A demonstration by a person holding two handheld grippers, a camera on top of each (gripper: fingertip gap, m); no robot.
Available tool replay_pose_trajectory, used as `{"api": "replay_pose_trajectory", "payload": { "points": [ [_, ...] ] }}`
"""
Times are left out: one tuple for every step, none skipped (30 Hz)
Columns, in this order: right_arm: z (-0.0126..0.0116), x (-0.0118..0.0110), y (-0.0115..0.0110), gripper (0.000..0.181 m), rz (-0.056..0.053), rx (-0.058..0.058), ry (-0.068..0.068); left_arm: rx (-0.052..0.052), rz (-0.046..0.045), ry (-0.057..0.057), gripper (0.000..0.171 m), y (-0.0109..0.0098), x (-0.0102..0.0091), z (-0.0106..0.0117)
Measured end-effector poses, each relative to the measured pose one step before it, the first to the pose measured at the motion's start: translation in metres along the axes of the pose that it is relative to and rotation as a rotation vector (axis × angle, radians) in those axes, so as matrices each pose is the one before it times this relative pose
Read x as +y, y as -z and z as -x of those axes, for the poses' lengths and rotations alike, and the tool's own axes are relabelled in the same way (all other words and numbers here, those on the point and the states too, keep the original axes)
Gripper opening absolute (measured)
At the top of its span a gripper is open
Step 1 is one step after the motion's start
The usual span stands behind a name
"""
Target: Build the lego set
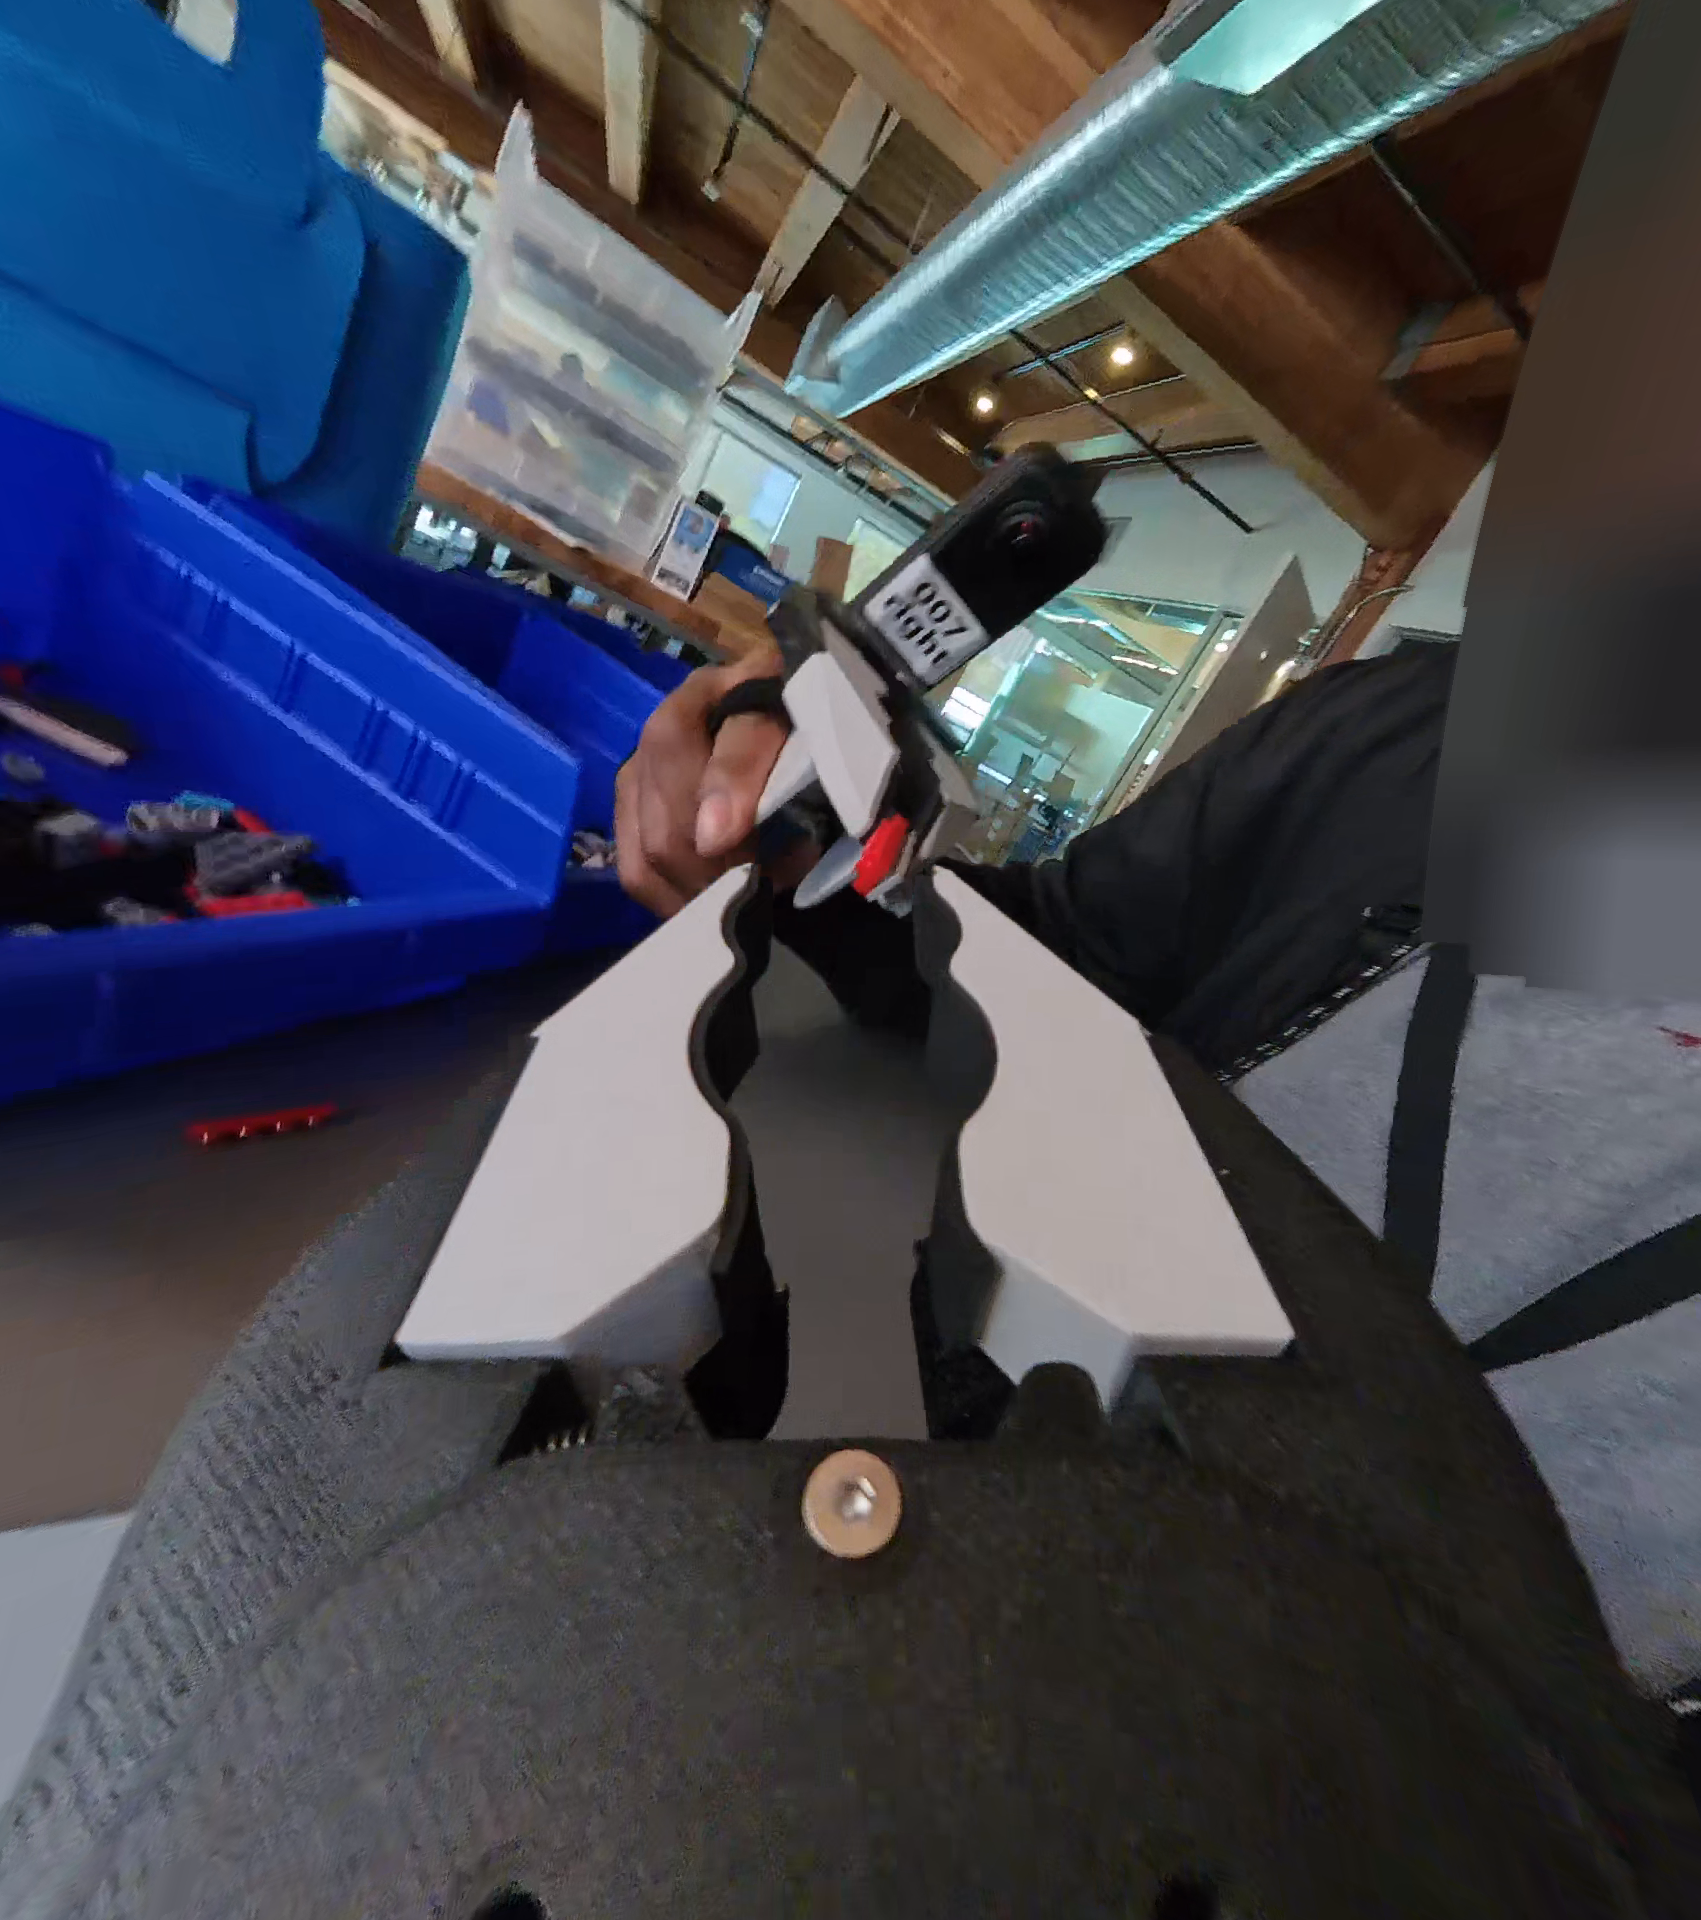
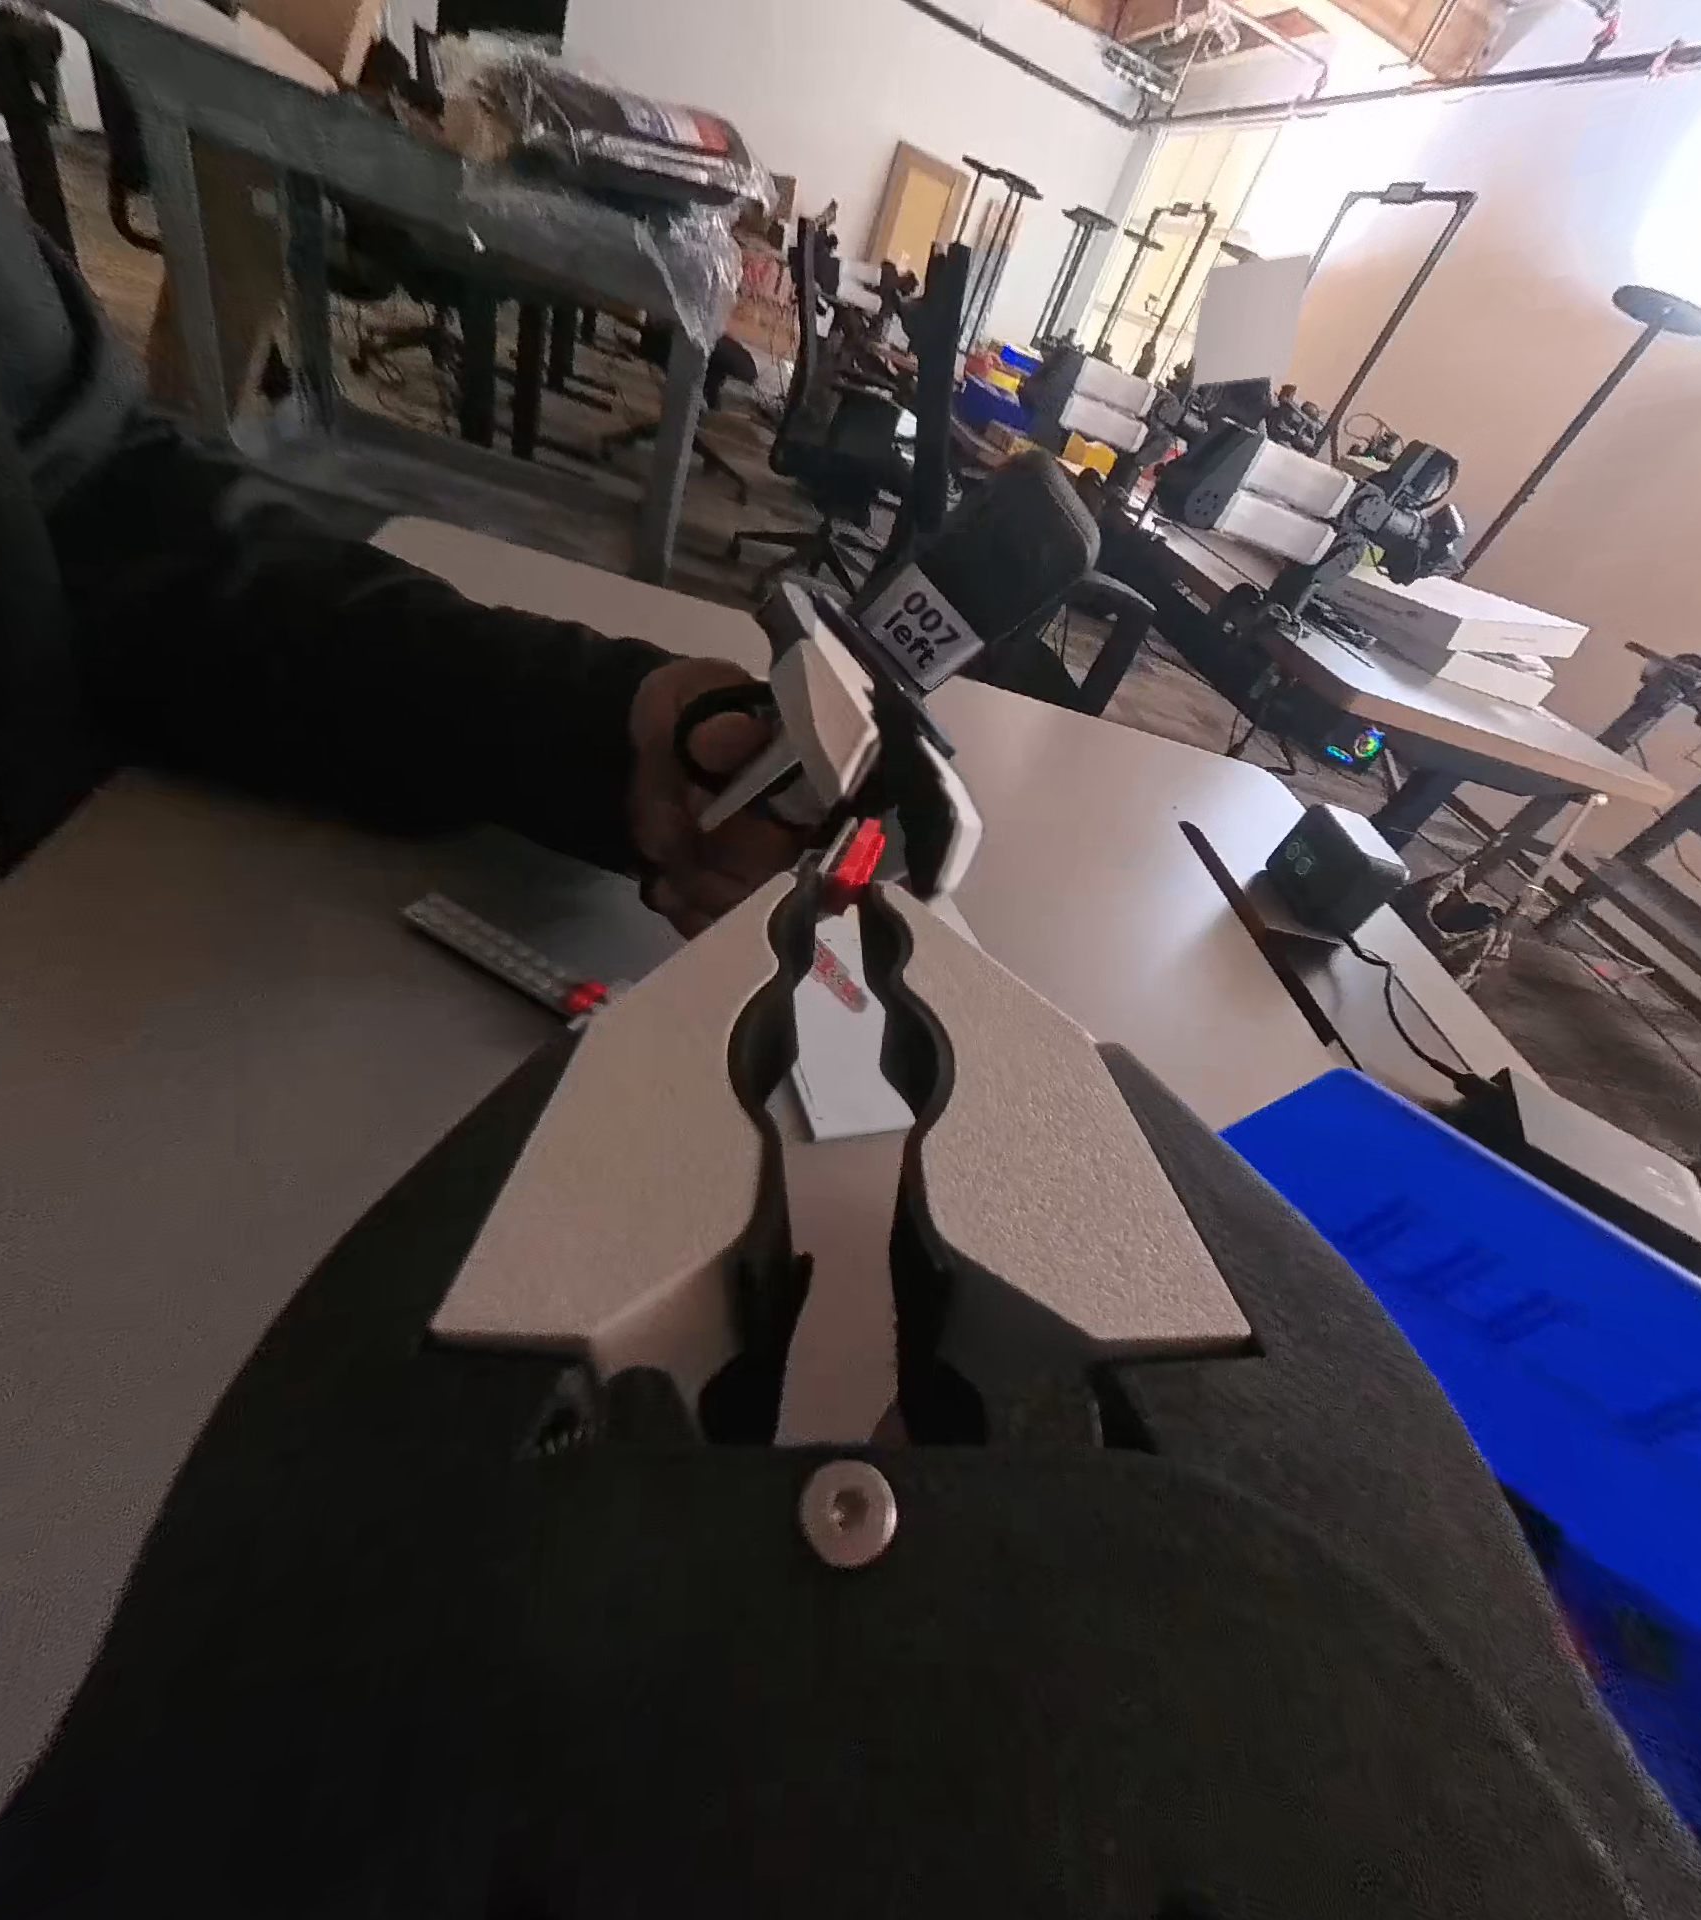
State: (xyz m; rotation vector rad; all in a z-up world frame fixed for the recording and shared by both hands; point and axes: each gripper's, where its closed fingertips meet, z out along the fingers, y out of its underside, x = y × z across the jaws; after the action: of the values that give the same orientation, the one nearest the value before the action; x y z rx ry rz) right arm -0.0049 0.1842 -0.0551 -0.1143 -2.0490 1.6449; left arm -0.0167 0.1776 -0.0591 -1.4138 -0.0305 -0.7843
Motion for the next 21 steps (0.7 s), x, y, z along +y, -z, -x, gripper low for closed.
{"api": "replay_pose_trajectory", "payload": {
  "points": [
    [0.00115,-0.00057,0.00071,0.011,-0.0107,-0.0028,-0.0092,0.0193,-0.00367,-0.0179,0.025,-0.00063,-0.00071,-0.00456],
    [0.00088,-0.00028,0.00061,0.011,-0.0080,-0.0032,-0.0078,0.0127,0.00691,-0.0166,0.024,-0.00140,0.00090,-0.00340],
    [0.00062,-0.00029,0.00039,0.011,-0.0070,-0.0020,-0.0065,0.0127,0.00850,-0.0189,0.023,-0.00174,0.00143,-0.00352],
    [0.00065,-0.00042,0.00032,0.011,-0.0065,-0.0034,-0.0059,0.0044,0.00569,-0.0145,0.021,-0.00173,0.00107,-0.00181],
    [0.00094,-0.00057,-0.00005,0.011,-0.0063,-0.0051,-0.0063,0.0023,0.00165,-0.0097,0.019,-0.00137,0.00034,-0.00115],
    [0.00108,-0.00031,-0.00012,0.011,-0.0044,-0.0046,-0.0047,-0.0009,-0.00049,-0.0050,0.017,-0.00104,0.00013,-0.00023],
    [0.00079,0.00020,-0.00051,0.011,-0.0013,-0.0025,-0.0022,0.0008,0.00084,-0.0010,0.015,-0.00077,0.00050,-0.00024],
    [0.00077,0.00033,-0.00061,0.011,-0.0001,-0.0023,-0.0014,-0.0007,0.00613,-0.0013,0.012,-0.00058,0.00127,0.00027],
    [0.00054,0.00042,-0.00049,0.011,0.0003,-0.0009,-0.0012,-0.0012,0.00531,-0.0039,0.010,-0.00061,0.00129,0.00018],
    [0.00023,0.00012,-0.00044,0.011,-0.0006,0.0001,-0.0003,0.0004,0.00481,-0.0019,0.010,-0.00060,0.00117,-0.00011],
    [0.00024,0.00030,-0.00040,0.011,-0.0007,-0.0012,-0.0021,0.0021,0.00107,-0.0005,0.010,-0.00059,0.00034,-0.00039],
    [0.00006,0.00042,-0.00020,0.011,-0.0007,-0.0012,-0.0036,-0.0007,-0.00195,-0.0024,0.009,-0.00030,-0.00024,-0.00001],
    [0.00006,0.00022,-0.00005,0.011,-0.0025,-0.0016,-0.0043,-0.0012,-0.00489,-0.0051,0.009,-0.00009,-0.00073,-0.00003],
    [0.00047,-0.00013,-0.00015,0.011,-0.0037,-0.0047,-0.0063,-0.0019,-0.00108,-0.0109,0.008,-0.00007,-0.00014,-0.00012],
    [0.00060,-0.00005,-0.00012,0.011,-0.0037,-0.0048,-0.0064,0.0022,0.00387,-0.0129,0.008,0.00008,0.00053,-0.00069],
    [0.00016,0.00013,-0.00028,0.011,-0.0007,-0.0008,-0.0032,-0.0032,0.00401,-0.0103,0.008,0.00033,0.00019,0.00008],
    [0.00036,0.00020,-0.00034,0.011,-0.0007,-0.0016,-0.0024,-0.0033,0.00574,-0.0143,0.008,0.00035,0.00057,0.00001],
    [0.00000,-0.00016,-0.00037,0.011,-0.0020,-0.0001,-0.0076,-0.0066,0.00327,-0.0179,0.007,0.00031,0.00016,0.00014],
    [-0.00083,-0.00026,-0.00020,0.011,-0.0021,0.0041,-0.0102,-0.0088,-0.00031,-0.0107,0.007,0.00026,-0.00074,0.00066],
    [-0.00085,-0.00029,-0.00002,0.011,-0.0033,0.0036,-0.0100,-0.0069,-0.00035,-0.0119,0.007,0.00021,-0.00051,0.00038],
    [-0.00056,-0.00005,0.00000,0.012,-0.0024,0.0011,-0.0103,-0.0056,0.00239,-0.0089,0.007,0.00005,0.00003,0.00038]
  ]
}}
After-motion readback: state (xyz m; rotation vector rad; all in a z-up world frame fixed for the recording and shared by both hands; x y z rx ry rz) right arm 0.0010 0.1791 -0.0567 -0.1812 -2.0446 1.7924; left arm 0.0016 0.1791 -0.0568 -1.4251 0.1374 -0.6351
